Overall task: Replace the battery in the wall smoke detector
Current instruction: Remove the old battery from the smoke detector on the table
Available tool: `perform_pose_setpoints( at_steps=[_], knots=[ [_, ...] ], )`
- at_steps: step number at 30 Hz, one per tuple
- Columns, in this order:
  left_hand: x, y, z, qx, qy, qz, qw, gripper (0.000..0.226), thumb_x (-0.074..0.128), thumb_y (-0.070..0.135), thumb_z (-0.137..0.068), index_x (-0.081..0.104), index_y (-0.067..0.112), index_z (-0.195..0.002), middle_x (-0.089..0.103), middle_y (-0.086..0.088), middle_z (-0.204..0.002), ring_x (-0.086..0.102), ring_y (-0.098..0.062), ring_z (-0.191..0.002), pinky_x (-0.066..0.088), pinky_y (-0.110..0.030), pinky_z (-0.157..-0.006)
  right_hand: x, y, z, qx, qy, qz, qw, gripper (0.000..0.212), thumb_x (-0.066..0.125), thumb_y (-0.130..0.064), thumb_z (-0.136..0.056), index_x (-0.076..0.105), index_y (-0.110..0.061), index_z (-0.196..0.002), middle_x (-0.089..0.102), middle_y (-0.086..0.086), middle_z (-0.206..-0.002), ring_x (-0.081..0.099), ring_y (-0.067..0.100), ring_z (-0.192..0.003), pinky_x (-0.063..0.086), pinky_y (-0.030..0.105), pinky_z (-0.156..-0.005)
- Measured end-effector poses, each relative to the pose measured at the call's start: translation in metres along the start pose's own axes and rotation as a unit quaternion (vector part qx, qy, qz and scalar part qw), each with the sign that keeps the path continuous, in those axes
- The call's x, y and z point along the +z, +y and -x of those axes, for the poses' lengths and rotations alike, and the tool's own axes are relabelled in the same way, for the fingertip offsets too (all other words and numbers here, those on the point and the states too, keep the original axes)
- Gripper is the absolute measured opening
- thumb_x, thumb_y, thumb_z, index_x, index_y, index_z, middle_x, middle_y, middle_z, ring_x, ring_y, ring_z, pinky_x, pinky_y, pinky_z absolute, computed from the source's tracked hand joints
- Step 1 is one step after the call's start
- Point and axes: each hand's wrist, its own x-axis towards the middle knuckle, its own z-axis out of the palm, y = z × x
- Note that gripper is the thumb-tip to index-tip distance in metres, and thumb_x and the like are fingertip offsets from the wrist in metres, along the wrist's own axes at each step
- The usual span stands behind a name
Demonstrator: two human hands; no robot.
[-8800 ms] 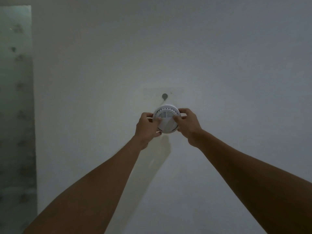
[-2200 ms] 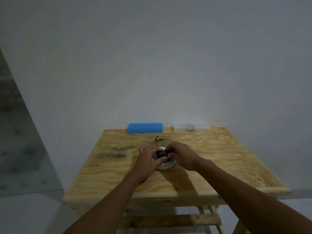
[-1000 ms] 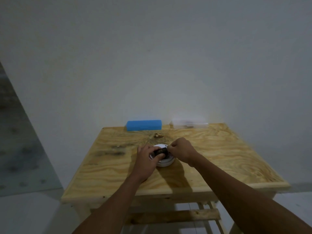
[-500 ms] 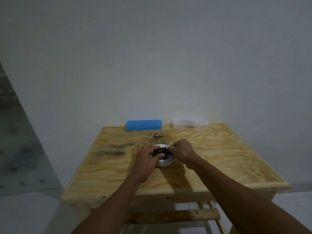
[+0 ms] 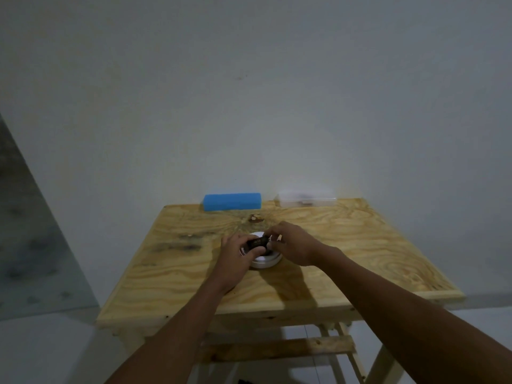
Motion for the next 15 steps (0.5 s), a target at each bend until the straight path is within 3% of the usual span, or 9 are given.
perform_pose_setpoints(
  at_steps=[4, 6, 11, 13, 15],
  knots=[
    [-0.001, 0.0, 0.003, -0.008, 0.008, 0.025, 1.0, 0.047, 0.075, 0.033, -0.084, 0.058, 0.025, -0.127, 0.055, 0.006, -0.112, 0.04, -0.01, -0.111, 0.034, -0.012, -0.078, -0.007, 0.005, 0.007, 0.005, 0.057, 0.011, 0.998, 0.027, 0.056, -0.028, -0.092, 0.068, -0.015, -0.112, 0.058, 0.006, -0.106, 0.055, 0.019, -0.094, 0.042, 0.026, -0.074],
    [-0.001, -0.001, 0.004, -0.013, 0.006, 0.032, 0.999, 0.057, 0.079, 0.036, -0.08, 0.054, 0.029, -0.13, 0.053, 0.01, -0.109, 0.041, -0.01, -0.11, 0.035, -0.012, -0.076, -0.017, 0.011, 0.015, 0.025, 0.091, -0.021, 0.995, 0.026, 0.056, -0.026, -0.092, 0.068, -0.012, -0.11, 0.059, 0.006, -0.104, 0.059, 0.02, -0.092, 0.043, 0.024, -0.07],
    [0.003, -0.003, 0.003, -0.011, 0.002, -0.002, 1.0, 0.07, 0.084, 0.043, -0.072, 0.054, 0.029, -0.134, 0.052, 0.009, -0.12, 0.037, -0.009, -0.117, 0.034, -0.026, -0.091, -0.033, 0.033, 0.041, 0.052, 0.096, -0.052, 0.993, 0.026, 0.055, -0.024, -0.094, 0.071, -0.006, -0.104, 0.067, 0.01, -0.093, 0.061, 0.023, -0.082, 0.043, 0.022, -0.061],
    [0.004, -0.004, 0.002, -0.009, 0.001, -0.016, 1.0, 0.071, 0.084, 0.044, -0.071, 0.055, 0.028, -0.134, 0.049, 0.007, -0.126, 0.034, -0.011, -0.122, 0.031, -0.028, -0.098, -0.031, 0.042, 0.051, 0.062, 0.09, -0.064, 0.992, 0.025, 0.055, -0.023, -0.094, 0.07, -0.007, -0.106, 0.067, 0.013, -0.093, 0.061, 0.027, -0.084, 0.045, 0.027, -0.065],
    [0.004, -0.006, 0.001, -0.013, 0.001, -0.025, 1.0, 0.071, 0.083, 0.045, -0.071, 0.057, 0.027, -0.135, 0.048, 0.004, -0.133, 0.033, -0.015, -0.129, 0.029, -0.028, -0.101, -0.028, 0.047, 0.059, 0.061, 0.07, -0.065, 0.994, 0.024, 0.054, -0.023, -0.095, 0.069, -0.01, -0.11, 0.065, 0.01, -0.094, 0.057, 0.021, -0.082, 0.043, 0.027, -0.068]
  ],
)
